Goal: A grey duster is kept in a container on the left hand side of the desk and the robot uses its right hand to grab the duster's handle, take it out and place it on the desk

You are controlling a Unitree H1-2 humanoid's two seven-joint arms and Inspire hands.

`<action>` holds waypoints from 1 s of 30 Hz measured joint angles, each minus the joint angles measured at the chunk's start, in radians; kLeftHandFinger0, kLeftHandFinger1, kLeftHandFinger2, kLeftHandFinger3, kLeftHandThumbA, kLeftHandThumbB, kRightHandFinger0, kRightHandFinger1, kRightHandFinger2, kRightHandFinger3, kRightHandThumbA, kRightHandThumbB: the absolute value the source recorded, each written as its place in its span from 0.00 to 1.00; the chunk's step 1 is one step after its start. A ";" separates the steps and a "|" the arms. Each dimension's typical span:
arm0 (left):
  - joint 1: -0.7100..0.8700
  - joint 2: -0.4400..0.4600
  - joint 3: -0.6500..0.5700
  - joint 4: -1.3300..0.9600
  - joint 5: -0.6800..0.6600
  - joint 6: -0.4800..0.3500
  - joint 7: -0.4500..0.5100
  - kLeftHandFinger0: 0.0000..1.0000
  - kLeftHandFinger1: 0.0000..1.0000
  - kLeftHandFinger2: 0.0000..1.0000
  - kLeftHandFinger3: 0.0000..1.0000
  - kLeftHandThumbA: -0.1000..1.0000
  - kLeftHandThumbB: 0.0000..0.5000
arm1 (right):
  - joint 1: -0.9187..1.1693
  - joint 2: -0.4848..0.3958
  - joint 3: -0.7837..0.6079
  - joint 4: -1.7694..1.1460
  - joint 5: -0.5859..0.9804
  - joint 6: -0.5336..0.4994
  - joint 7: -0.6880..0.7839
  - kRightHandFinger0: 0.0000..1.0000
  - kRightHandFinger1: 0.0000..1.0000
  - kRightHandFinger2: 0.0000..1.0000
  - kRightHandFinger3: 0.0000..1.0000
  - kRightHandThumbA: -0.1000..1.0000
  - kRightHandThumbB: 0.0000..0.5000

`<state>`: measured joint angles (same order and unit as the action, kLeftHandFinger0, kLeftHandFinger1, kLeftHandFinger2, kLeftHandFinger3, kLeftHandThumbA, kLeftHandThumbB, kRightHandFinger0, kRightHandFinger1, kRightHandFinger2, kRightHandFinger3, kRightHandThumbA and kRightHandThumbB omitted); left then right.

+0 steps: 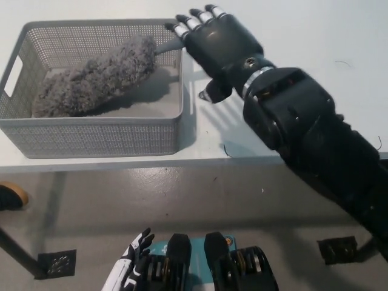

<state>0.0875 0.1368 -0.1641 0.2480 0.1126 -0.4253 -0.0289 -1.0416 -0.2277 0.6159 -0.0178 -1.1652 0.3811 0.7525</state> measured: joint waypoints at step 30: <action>0.014 0.003 -0.006 -0.001 0.007 -0.005 -0.034 1.00 1.00 1.00 1.00 0.94 0.35 | -0.170 0.068 -0.037 0.481 -0.013 0.008 -0.116 1.00 1.00 1.00 1.00 0.81 1.00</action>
<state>0.1020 0.1402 -0.1698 0.2473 0.1194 -0.4308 -0.0627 -1.2117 -0.1597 0.5788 0.4631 -1.1784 0.3895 0.6360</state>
